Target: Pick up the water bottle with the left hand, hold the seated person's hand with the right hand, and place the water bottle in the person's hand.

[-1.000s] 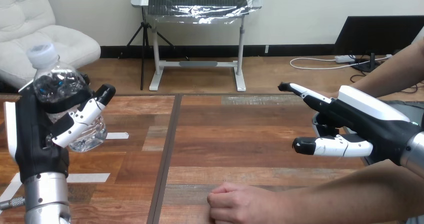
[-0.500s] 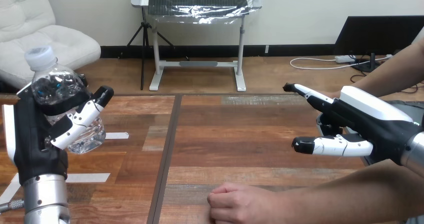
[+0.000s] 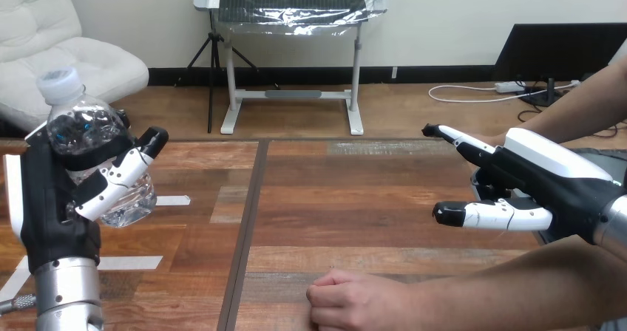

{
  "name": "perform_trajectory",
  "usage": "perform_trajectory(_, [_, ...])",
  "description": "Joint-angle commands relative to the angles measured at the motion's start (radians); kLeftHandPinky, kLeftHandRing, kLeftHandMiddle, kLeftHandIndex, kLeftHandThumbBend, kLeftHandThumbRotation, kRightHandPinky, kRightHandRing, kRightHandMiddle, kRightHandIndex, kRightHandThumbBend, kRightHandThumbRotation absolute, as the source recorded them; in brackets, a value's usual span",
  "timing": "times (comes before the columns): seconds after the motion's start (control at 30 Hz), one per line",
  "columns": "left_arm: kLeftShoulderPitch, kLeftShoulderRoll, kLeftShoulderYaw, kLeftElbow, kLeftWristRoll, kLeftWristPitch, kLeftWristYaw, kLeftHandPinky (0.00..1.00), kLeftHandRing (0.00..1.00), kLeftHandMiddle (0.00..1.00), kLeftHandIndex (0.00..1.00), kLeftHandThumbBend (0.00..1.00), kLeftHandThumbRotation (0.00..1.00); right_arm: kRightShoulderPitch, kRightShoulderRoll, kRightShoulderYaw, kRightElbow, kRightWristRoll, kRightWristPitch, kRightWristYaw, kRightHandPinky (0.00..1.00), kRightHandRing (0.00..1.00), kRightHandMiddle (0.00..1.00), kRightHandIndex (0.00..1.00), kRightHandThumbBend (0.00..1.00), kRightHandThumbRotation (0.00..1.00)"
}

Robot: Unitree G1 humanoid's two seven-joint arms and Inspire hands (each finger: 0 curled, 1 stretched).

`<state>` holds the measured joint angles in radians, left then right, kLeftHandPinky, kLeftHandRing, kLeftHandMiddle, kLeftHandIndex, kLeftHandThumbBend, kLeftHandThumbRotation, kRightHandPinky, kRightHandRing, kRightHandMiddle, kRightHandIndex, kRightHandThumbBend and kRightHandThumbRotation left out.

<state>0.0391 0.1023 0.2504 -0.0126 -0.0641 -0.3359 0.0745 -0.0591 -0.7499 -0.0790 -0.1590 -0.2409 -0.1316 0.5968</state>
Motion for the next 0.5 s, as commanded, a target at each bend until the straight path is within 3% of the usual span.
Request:
perform_trajectory(0.0, [-0.051,0.005,-0.008,-0.056,0.012,-0.035,0.001,0.24,0.29,0.34,0.4,0.59,0.0,-0.035,-0.009,-0.008,-0.026,0.003,-0.003,-0.014,0.22,0.07,0.12,1.0,1.0,1.0])
perform_trajectory(0.3, [-0.053,0.008,-0.006,-0.051,0.008,-0.037,-0.002,0.23,0.29,0.34,0.4,0.59,0.0,-0.033,-0.013,-0.014,-0.033,0.011,0.004,-0.009,0.19,0.07,0.12,1.0,1.0,1.0])
perform_trajectory(0.47, [-0.052,0.006,-0.008,-0.057,0.011,-0.031,0.001,0.23,0.29,0.34,0.4,0.6,0.0,-0.029,-0.011,-0.017,-0.037,0.013,0.009,-0.012,0.22,0.07,0.12,1.0,1.0,1.0])
